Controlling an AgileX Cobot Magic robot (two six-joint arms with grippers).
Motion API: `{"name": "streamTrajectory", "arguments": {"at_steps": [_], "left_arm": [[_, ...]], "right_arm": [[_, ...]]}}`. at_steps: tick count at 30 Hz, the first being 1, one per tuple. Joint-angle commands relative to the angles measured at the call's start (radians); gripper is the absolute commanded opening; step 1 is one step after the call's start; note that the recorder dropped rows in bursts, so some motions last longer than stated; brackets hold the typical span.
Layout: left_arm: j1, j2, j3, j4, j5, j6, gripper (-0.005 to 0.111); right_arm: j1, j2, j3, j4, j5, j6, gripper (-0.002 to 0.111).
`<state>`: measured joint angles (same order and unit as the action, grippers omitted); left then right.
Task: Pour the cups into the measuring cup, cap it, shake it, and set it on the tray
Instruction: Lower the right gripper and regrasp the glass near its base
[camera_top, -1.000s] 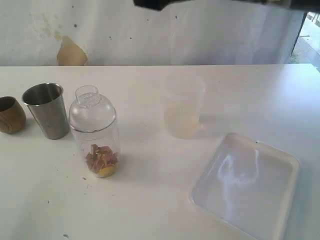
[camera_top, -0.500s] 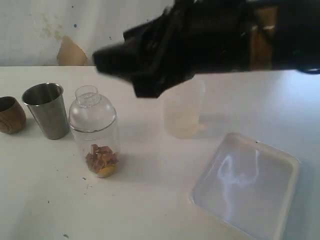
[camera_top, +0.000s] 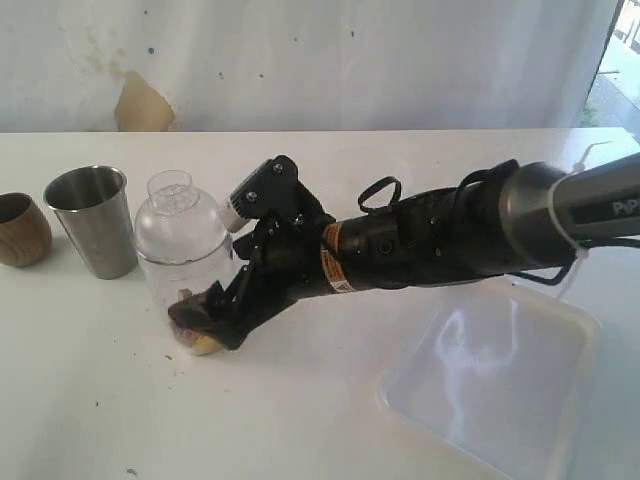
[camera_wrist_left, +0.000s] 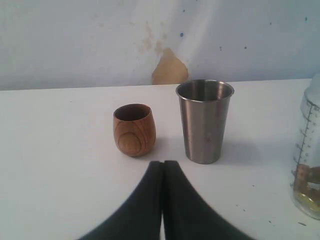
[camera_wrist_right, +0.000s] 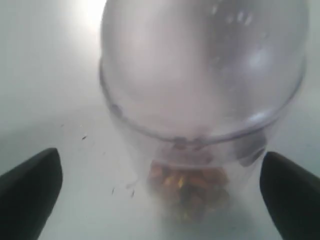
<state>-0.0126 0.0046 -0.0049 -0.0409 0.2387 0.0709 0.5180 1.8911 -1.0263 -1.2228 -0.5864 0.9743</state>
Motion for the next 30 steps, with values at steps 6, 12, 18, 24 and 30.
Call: {"name": "streamTrajectory", "arguments": {"at_steps": [6, 12, 18, 24, 30], "left_arm": [[0.000, -0.005, 0.005, 0.000, -0.005, -0.002, 0.000], [0.000, -0.005, 0.005, 0.000, -0.005, -0.002, 0.000], [0.000, -0.005, 0.005, 0.000, -0.005, -0.002, 0.000], [0.000, -0.005, 0.005, 0.000, -0.005, -0.002, 0.000], [0.000, -0.005, 0.005, 0.000, -0.005, -0.002, 0.000]], "right_arm": [[0.000, 0.103, 0.002, 0.370, -0.185, -0.298, 0.105], [0.001, 0.172, 0.002, 0.377, -0.347, -0.483, 0.105], [0.005, 0.211, 0.000, 0.379, -0.373, -0.519, 0.105], [0.029, 0.219, -0.010, 0.422, -0.368, -0.572, 0.105], [0.063, 0.255, -0.075, 0.475, -0.352, -0.572, 0.105]]}}
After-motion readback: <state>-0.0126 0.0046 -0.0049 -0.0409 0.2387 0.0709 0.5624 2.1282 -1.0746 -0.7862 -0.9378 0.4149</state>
